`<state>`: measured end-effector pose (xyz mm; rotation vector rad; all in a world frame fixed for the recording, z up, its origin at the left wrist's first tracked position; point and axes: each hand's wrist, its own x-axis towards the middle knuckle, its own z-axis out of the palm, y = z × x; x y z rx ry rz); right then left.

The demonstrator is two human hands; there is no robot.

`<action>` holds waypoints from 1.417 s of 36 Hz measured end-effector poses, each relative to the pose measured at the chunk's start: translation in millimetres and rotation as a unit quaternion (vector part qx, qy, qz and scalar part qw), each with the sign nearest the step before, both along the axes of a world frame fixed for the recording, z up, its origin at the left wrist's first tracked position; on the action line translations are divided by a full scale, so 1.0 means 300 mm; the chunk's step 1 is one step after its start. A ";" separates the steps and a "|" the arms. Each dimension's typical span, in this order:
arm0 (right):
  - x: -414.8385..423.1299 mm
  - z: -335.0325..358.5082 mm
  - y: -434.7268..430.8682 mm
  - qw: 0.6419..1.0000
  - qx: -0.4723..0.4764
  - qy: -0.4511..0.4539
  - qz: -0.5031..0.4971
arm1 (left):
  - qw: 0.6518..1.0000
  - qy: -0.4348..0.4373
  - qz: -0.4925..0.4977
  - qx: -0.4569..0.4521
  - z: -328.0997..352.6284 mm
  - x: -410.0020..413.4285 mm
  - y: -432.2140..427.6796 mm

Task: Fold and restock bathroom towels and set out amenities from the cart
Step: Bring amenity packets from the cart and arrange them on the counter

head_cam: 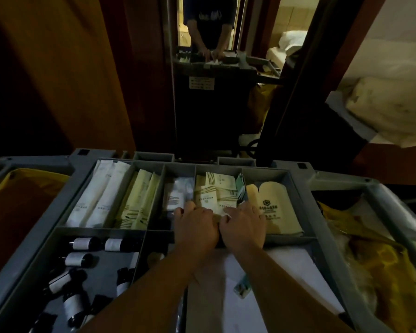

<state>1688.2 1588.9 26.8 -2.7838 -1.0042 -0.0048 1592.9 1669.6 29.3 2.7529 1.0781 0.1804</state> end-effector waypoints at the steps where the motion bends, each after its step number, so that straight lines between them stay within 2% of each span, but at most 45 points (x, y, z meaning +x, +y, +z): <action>1: -0.001 0.000 0.000 1.000 -0.010 -0.001 -0.003 | 1.000 0.002 0.000 0.001 -0.002 0.001 -0.002; 5: -0.009 0.020 0.009 0.999 -0.031 0.020 -0.004 | 0.999 -0.030 -0.003 -0.017 -0.004 -0.013 0.011; 8: -0.003 0.043 -0.010 0.996 -0.012 0.089 0.016 | 0.988 -0.129 -0.001 -0.080 0.005 -0.043 0.010; 12: -0.025 0.090 -0.048 0.975 0.127 0.182 0.014 | 0.973 -0.197 0.026 -0.116 -0.011 -0.109 -0.014; 17: -0.103 0.211 -0.059 0.947 0.241 0.184 0.104 | 0.955 -0.272 0.057 -0.107 0.059 -0.218 -0.027; 19: -0.147 0.281 -0.061 0.931 0.277 0.183 0.149 | 0.941 -0.316 0.090 -0.084 0.155 -0.266 -0.051; 26: -0.347 0.505 -0.096 0.848 0.386 0.194 0.306 | 0.907 -0.368 0.185 0.086 0.459 -0.473 -0.209; 29: -0.453 0.579 -0.138 0.807 0.412 0.217 0.364 | 0.889 -0.386 0.229 0.087 0.527 -0.587 -0.284; 33: -0.623 0.661 -0.200 0.743 0.425 0.250 0.453 | 0.844 -0.422 0.291 0.157 0.606 -0.772 -0.411; 37: -0.821 0.704 -0.262 0.665 0.437 0.268 0.543 | 0.779 -0.449 0.358 0.253 0.679 -0.960 -0.593; 42: -1.112 0.760 -0.335 0.544 0.454 0.296 0.640 | 0.733 -0.413 0.425 0.332 0.757 -1.201 -0.811; 47: -1.435 0.813 -0.466 0.451 0.472 0.301 0.695 | 0.644 -0.403 0.450 0.469 0.805 -1.439 -1.033; 51: -1.694 0.843 -0.613 0.350 0.502 0.315 0.725 | 0.565 -0.407 0.475 0.538 0.819 -1.621 -1.208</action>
